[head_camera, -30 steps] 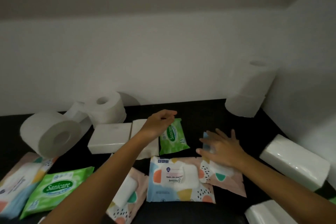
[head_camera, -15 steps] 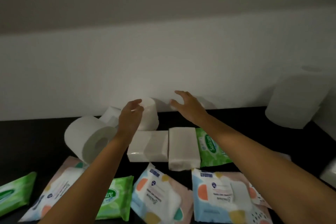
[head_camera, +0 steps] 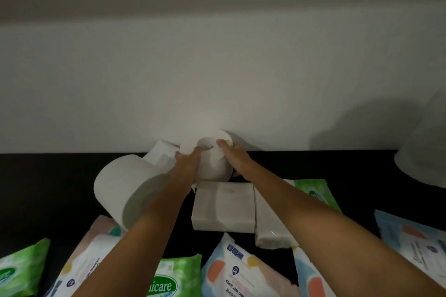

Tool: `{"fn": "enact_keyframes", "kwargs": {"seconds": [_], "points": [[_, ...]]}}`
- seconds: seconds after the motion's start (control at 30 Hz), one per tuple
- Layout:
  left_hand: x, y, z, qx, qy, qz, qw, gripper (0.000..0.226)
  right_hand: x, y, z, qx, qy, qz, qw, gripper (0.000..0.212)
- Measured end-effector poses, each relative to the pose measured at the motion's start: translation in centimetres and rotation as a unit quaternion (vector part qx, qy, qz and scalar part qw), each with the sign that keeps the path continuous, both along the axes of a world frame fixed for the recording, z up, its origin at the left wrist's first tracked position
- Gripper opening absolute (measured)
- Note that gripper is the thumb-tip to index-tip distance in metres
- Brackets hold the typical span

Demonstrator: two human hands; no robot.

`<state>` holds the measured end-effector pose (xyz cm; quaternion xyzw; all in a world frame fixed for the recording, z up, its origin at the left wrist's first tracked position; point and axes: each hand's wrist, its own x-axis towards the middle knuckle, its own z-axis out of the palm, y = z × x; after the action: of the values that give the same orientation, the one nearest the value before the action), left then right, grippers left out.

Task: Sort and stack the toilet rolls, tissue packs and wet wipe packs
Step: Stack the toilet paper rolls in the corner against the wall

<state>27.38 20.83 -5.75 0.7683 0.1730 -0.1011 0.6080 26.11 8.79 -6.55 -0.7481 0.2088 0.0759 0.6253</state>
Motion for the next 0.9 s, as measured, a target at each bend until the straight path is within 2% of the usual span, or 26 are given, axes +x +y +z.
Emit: {"fn": "enact_keyframes", "kwargs": {"seconds": [0.1,0.27,0.47,0.73,0.9], "points": [[0.0,0.0,-0.2,-0.011,-0.009,-0.022,1.000,0.073,0.2,0.1,-0.2,-0.011,-0.024,-0.013,1.000,0.063],[-0.7,-1.9,1.4,0.013,-0.077,-0.072,0.994,0.068,-0.7,-1.4,0.7,0.021,-0.082,-0.079,0.993,0.055],[-3.6,-8.3,4.1,-0.027,-0.119,-0.140,0.983,0.067,-4.4,-7.6,3.2,-0.016,-0.111,-0.144,0.983,0.057],[-9.0,-20.1,4.9,-0.072,-0.110,-0.248,0.960,0.064,-12.9,-19.0,4.7,-0.013,-0.115,-0.231,0.966,0.057],[-11.9,-26.4,3.6,-0.110,-0.071,-0.291,0.948,0.062,-18.2,-25.0,4.2,0.042,-0.097,-0.233,0.967,0.056]]}}
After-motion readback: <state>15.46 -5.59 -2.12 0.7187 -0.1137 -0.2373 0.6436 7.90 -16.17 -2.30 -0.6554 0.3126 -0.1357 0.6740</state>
